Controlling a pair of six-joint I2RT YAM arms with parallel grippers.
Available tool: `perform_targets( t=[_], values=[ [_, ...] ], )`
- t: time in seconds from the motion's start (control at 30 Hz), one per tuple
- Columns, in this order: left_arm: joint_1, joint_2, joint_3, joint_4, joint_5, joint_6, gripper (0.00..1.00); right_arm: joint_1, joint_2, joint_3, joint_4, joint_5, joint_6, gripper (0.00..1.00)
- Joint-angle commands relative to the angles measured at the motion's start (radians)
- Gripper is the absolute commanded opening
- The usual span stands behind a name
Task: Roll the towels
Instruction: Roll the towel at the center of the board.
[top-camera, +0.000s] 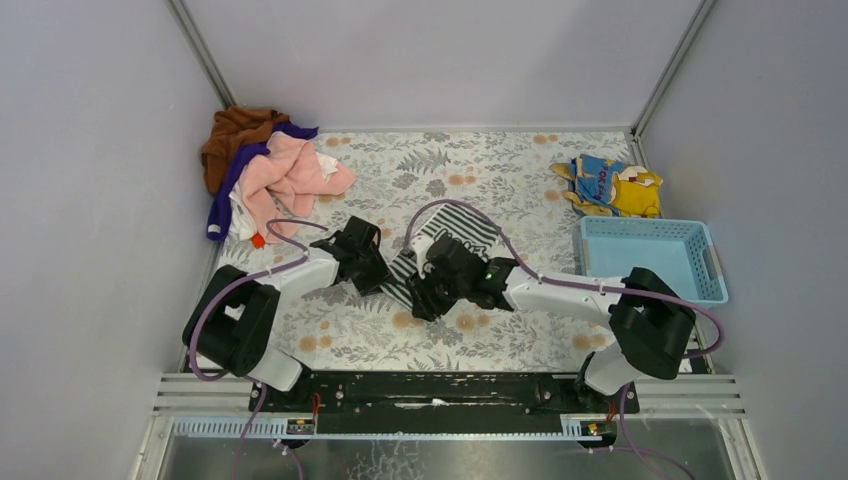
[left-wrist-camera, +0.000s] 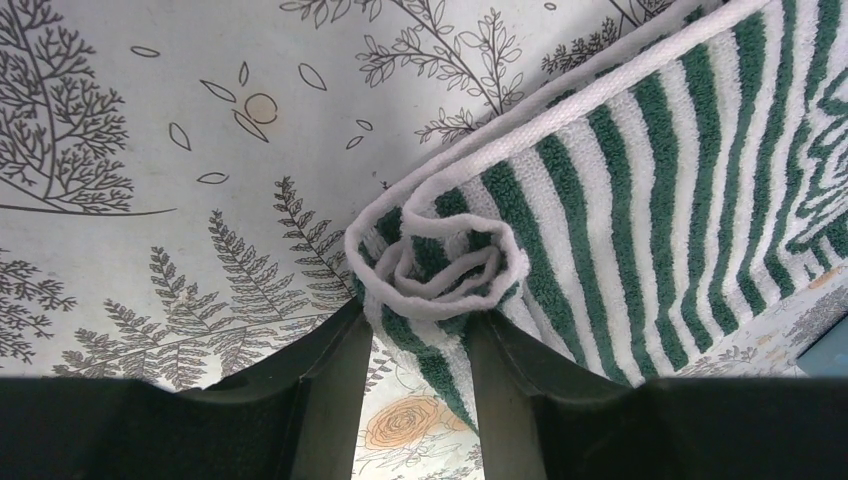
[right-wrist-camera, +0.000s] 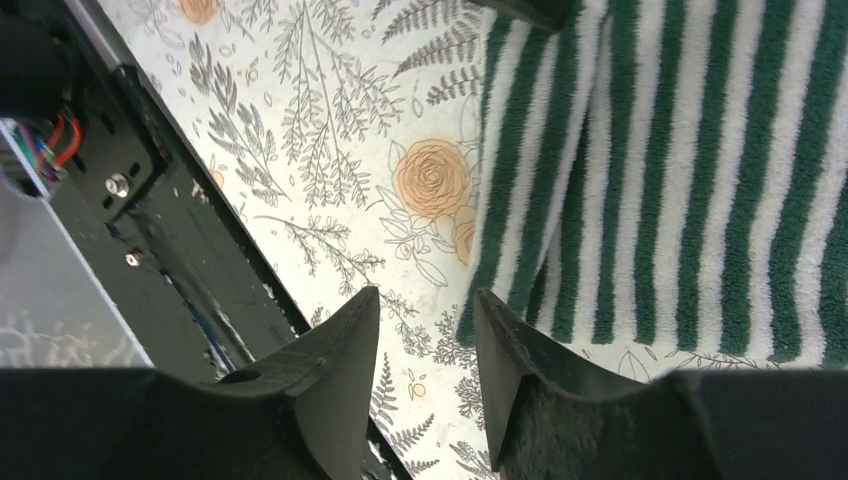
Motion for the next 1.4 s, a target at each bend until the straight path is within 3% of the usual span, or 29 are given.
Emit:
perform_targets(
  t=[0.0,0.83,1.1,1.2,1.3,1.37],
  values=[
    [0.000,0.065,-0.046,-0.018,-0.067,0.035,0.40,0.076,0.005,0.058,-0.049,0.129,-0.132,0.47],
    [0.000,0.097,-0.034,-0.017,-0.063,0.048,0.40,0.108,0.232,0.098,-0.123,0.320,-0.241,0.48],
    [0.001,0.122,-0.023,-0.021,-0.071,0.057,0.41,0.161,0.338,0.086,-0.199,0.518,-0.235,0.49],
    [0.004,0.138,-0.017,-0.021,-0.072,0.062,0.41,0.173,0.375,0.090,-0.229,0.573,-0.225,0.40],
    [0.008,0.131,-0.018,-0.022,-0.072,0.063,0.41,0.176,0.402,0.106,-0.241,0.527,-0.224,0.11],
    [0.013,0.106,-0.024,-0.035,-0.084,0.062,0.41,0.176,0.391,0.114,-0.223,0.401,-0.228,0.00]
  ],
)
